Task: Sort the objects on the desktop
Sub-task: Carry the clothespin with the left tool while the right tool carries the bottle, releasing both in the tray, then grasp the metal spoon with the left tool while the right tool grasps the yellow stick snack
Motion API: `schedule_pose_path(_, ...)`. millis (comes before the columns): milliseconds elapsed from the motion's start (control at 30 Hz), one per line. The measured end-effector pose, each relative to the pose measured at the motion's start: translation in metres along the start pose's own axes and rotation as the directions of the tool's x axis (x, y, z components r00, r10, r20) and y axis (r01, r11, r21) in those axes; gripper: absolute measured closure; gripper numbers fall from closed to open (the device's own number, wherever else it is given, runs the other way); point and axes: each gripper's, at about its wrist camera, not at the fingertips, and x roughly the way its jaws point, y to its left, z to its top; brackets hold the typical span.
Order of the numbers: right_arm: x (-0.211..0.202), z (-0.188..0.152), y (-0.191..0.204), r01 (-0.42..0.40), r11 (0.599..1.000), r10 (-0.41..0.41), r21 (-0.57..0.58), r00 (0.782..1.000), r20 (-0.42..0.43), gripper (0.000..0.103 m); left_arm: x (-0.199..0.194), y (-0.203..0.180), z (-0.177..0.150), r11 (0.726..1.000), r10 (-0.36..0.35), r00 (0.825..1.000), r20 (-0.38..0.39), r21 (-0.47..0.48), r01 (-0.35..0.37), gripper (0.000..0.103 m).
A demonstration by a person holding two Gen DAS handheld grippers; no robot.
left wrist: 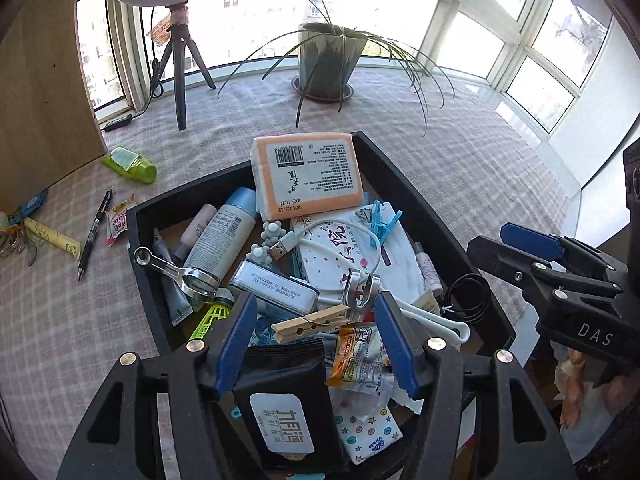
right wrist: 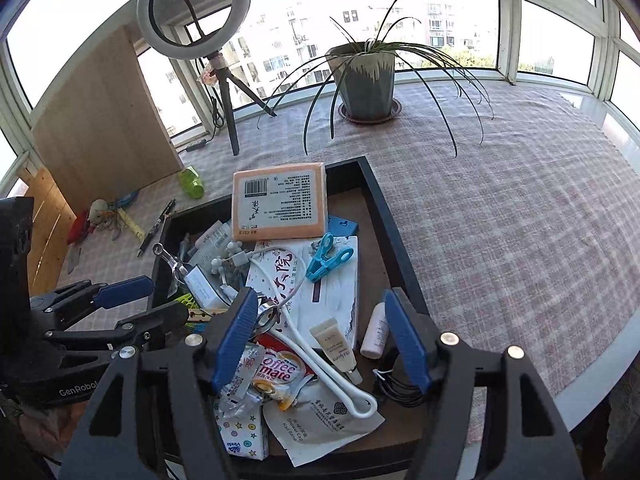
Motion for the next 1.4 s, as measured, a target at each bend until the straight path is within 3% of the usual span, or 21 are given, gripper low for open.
schedule_pose_path(667, 0.025, 0.011, 0.076, -0.077, 0.994, 0.073, -0.083, 0.996, -0.05, 0.038, -0.022, 0.072, -0.015, 0.992, 0.079, 0.997, 0.003, -0.099, -0.079, 0.044)
schedule_pose_path(1133, 0.044, 0.018, 0.175, -0.148, 0.976, 0.136, -0.16, 0.987, -0.086, 0.038, -0.055, 0.17, -0.038, 0.967, 0.154, 0.988, -0.004, -0.207, -0.152, 0.044)
schedule_pose_path(1400, 0.065, 0.023, 0.235, -0.208, 0.959, 0.187, -0.193, 0.975, -0.12, 0.038, -0.068, 0.245, -0.057, 0.935, 0.202, 0.979, -0.02, -0.293, -0.199, 0.044)
